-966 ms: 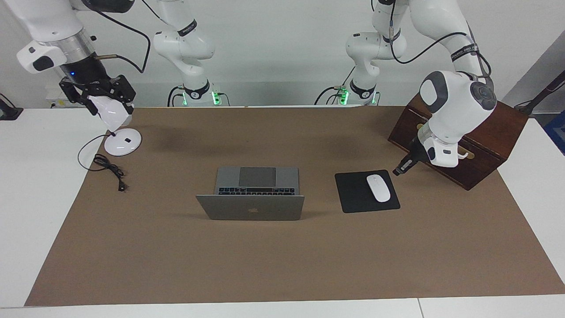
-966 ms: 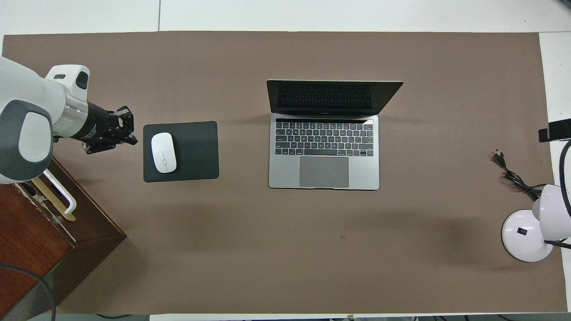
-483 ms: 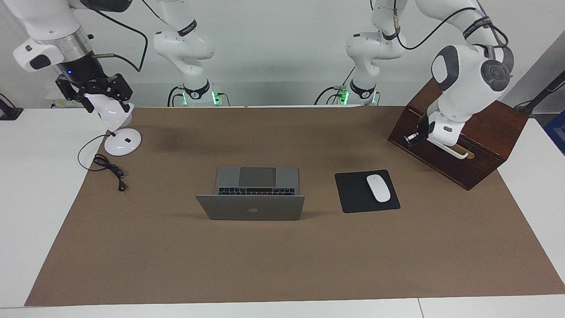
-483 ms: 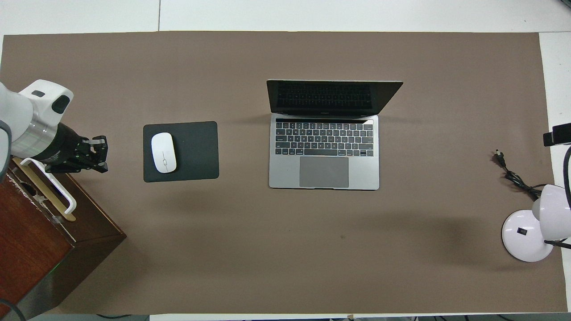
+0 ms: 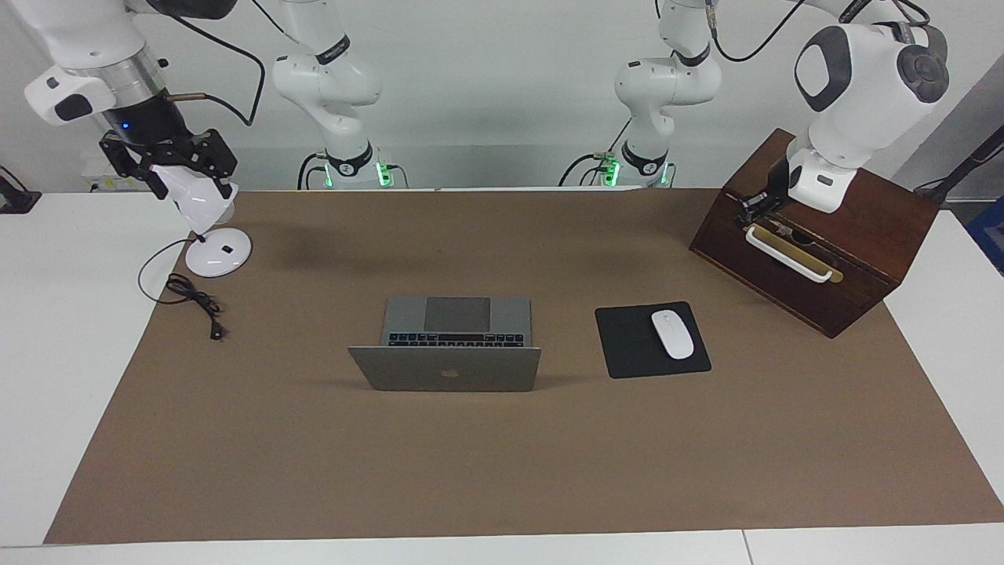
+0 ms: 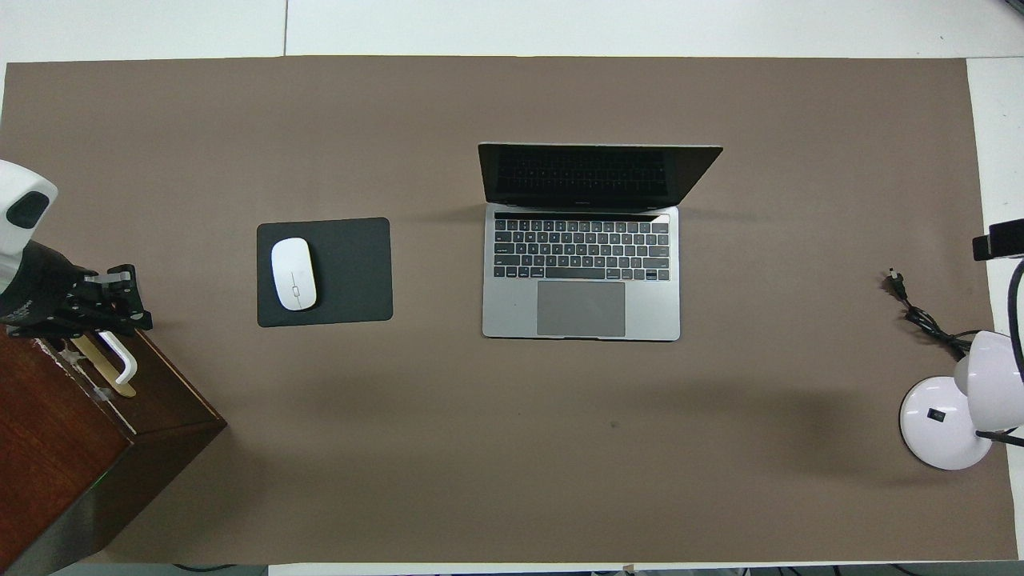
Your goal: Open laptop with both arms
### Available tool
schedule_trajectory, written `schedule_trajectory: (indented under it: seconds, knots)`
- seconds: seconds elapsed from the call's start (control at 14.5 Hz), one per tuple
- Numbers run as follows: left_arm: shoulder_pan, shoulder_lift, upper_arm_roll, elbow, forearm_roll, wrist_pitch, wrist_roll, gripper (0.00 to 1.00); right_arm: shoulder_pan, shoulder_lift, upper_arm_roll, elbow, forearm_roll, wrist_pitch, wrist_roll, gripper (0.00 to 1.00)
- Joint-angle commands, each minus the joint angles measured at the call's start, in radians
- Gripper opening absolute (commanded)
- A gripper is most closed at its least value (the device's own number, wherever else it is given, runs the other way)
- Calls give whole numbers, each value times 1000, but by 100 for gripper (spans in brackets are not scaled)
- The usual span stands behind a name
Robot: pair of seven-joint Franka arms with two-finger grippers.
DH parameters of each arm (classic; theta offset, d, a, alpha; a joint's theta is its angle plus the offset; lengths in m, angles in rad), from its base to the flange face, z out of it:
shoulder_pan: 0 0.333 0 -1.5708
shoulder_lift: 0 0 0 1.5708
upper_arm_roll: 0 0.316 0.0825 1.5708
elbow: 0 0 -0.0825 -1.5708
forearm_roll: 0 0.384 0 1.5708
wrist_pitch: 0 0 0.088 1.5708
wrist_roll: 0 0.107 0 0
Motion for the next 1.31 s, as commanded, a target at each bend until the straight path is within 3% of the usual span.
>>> schedule_trajectory:
  seconds: [0.0, 0.76, 0.97, 1.24]
  knots:
    - [9, -6, -15, -22, 18, 29, 1, 100, -13, 6, 12, 16, -12, -4, -18, 100]
    - [-34, 89, -5, 30, 20, 78, 10, 100, -13, 12, 14, 12, -11, -3, -10, 100]
    - [-22, 88, -18, 96, 18, 74, 9, 100, -13, 10, 12, 10, -12, 0, -10, 100]
    - [-12, 68, -28, 107, 18, 40, 7, 100, -15, 10, 12, 9, -11, 0, -9, 100]
